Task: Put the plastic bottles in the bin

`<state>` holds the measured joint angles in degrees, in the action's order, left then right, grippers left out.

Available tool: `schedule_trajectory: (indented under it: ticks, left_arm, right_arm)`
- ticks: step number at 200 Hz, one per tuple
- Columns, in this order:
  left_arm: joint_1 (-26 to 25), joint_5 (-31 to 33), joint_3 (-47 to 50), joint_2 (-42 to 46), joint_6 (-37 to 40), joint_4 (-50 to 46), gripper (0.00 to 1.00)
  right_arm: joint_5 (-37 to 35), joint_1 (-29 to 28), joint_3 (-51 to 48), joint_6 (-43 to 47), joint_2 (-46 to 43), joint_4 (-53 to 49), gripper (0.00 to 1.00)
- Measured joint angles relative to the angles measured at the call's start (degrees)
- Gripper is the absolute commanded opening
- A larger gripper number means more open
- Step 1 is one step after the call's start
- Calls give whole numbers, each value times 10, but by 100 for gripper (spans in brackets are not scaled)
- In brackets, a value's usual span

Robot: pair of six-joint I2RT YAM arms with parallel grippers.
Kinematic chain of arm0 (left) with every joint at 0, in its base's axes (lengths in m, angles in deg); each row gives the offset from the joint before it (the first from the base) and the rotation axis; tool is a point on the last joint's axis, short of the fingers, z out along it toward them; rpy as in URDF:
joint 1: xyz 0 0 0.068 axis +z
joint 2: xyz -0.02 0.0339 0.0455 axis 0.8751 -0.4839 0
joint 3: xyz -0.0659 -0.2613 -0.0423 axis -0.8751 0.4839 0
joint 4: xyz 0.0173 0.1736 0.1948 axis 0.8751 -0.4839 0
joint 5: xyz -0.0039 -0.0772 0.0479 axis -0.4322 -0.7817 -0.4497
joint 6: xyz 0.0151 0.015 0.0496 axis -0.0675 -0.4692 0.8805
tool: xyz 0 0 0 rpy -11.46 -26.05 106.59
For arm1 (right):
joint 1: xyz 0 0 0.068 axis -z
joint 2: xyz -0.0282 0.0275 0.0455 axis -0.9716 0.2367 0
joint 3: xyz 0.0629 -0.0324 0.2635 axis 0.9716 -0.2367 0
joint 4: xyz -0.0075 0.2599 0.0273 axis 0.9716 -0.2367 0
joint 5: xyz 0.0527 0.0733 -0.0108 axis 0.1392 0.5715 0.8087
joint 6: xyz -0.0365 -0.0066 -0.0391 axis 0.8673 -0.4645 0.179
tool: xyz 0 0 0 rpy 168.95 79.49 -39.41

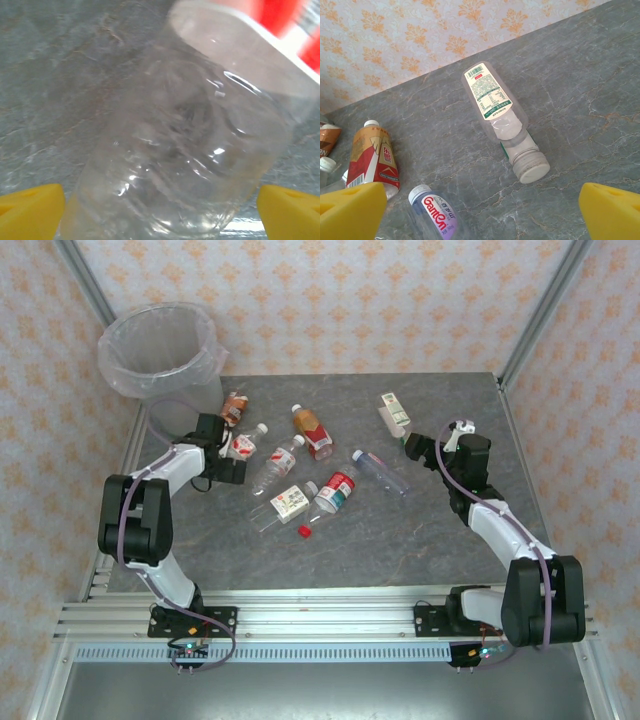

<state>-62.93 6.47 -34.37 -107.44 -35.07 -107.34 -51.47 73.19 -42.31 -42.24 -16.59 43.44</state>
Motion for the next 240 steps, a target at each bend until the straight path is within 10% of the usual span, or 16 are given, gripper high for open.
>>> schedule_trajectory:
  ticks: [240]
  left_arm:
    - [-90, 95, -10, -32, -55, 16, 57]
  right_arm:
    - [-13, -6, -50, -2, -79, 4, 99]
